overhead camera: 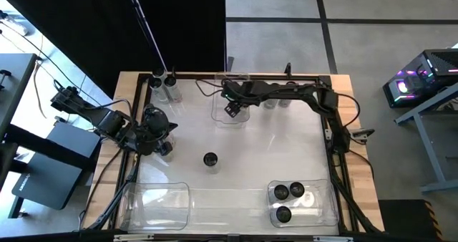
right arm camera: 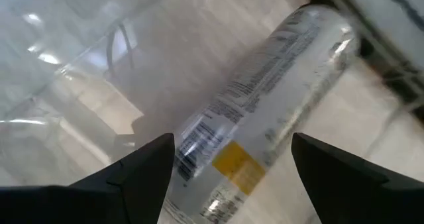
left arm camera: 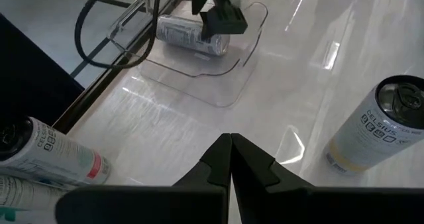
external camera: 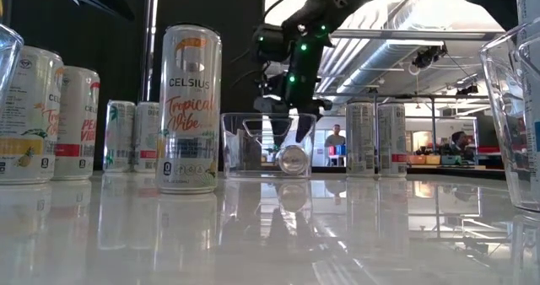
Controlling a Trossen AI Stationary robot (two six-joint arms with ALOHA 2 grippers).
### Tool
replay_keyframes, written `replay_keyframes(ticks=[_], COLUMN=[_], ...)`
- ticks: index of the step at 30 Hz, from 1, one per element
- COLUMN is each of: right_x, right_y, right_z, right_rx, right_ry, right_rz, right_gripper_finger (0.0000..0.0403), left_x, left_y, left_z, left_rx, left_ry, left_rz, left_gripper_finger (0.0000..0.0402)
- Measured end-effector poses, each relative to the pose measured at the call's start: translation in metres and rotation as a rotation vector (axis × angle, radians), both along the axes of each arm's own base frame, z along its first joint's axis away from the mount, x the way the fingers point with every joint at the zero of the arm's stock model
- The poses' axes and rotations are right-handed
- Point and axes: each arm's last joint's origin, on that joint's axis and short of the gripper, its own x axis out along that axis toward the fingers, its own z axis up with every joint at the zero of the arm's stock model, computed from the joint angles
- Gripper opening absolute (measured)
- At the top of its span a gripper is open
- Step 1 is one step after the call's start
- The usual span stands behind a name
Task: Sort soda cans
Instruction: Remove white yellow soda can from the top middle transparent bin
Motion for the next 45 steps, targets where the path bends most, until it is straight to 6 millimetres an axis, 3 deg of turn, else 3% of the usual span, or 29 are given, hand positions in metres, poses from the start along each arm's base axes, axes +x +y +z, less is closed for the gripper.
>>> replay_keyframes(ticks=[5, 12, 17, 28, 38, 45], right_x=[0.005, 0.021, 0.015, 0.025, 0.027, 0.02], right_y=[-0.002, 0.009, -0.009, -0.041, -0.052, -0.053], right_z=[-0.004, 0.021, 0.025, -0.012, -0.039, -0.045], right_rx=[0.088, 0.108, 0.074, 0.131, 0.156, 0.21], right_ry=[-0.059, -0.151, -0.161, -0.243, -0.216, -0.159], right_rz=[0.046, 0.093, -0.025, -0.132, -0.19, -0.225], right_gripper_finger=[0.0298, 0.0298, 0.0298, 0.0298, 0.0299, 0.0299], left_x=[0.0, 0.0, 0.0, 0.0, 0.0, 0.0], left_y=[0.0, 0.0, 0.0, 0.0, 0.0, 0.0], left_z=[0.0, 0.0, 0.0, 0.0, 0.0, 0.0], left_rx=[0.0, 0.0, 0.0, 0.006, 0.007, 0.006], left_ry=[0.0, 0.0, 0.0, 0.0, -0.001, -0.001], left_rz=[0.0, 0.0, 0.0, 0.001, 0.002, 0.003], left_gripper_finger=[0.0, 0.0, 0.0, 0.0, 0.0, 0.0])
